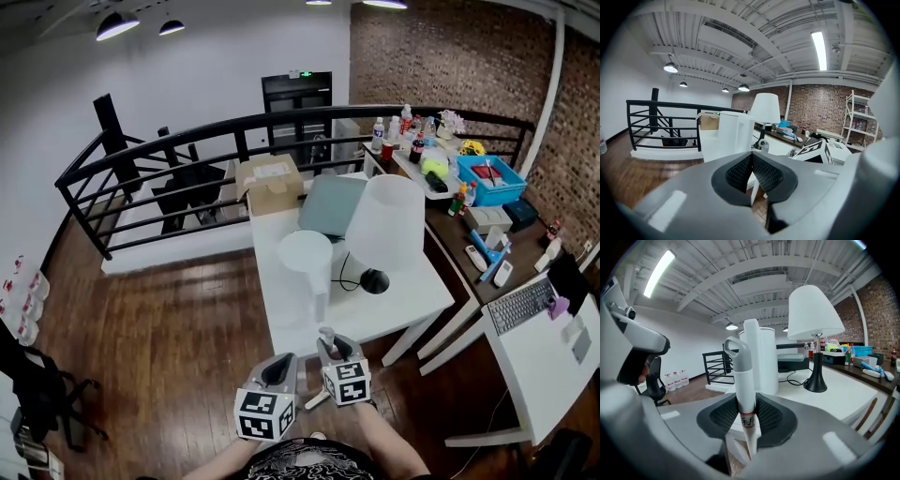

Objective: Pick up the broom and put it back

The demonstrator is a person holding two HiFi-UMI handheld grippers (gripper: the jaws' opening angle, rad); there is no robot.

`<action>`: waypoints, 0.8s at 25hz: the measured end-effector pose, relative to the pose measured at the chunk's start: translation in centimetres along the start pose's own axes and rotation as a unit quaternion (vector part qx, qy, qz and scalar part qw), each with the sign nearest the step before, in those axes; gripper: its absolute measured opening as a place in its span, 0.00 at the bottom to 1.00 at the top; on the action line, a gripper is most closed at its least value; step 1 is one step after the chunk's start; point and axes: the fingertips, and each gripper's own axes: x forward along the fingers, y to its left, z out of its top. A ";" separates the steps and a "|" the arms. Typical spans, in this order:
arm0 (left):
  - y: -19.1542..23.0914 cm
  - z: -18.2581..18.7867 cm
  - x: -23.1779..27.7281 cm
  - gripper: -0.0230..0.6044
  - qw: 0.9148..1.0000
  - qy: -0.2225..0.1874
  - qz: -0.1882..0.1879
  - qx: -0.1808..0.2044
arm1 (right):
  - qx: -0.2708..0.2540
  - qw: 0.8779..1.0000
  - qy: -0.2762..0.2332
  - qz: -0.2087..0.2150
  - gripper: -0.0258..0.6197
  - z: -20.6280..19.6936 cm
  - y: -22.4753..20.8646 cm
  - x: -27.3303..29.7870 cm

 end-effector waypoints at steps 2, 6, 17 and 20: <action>-0.1 -0.1 -0.1 0.04 1.000 -0.001 -0.002 -0.001 | -0.002 1.000 0.000 -0.008 0.20 -0.1 -0.1 -0.5; -0.1 0.1 -0.4 0.04 1.000 -0.003 -0.007 0.000 | 0.005 0.999 -0.003 -0.032 0.20 -0.3 -0.6 -2.2; -1.4 -0.2 -0.5 0.04 0.999 -0.005 -0.031 -0.002 | 0.020 0.998 -0.024 -0.057 0.20 -0.3 -0.6 -5.6; -1.7 -0.2 -0.8 0.04 0.999 -0.008 -0.036 -0.005 | 0.020 0.997 -0.038 -0.061 0.20 0.8 -0.2 -6.8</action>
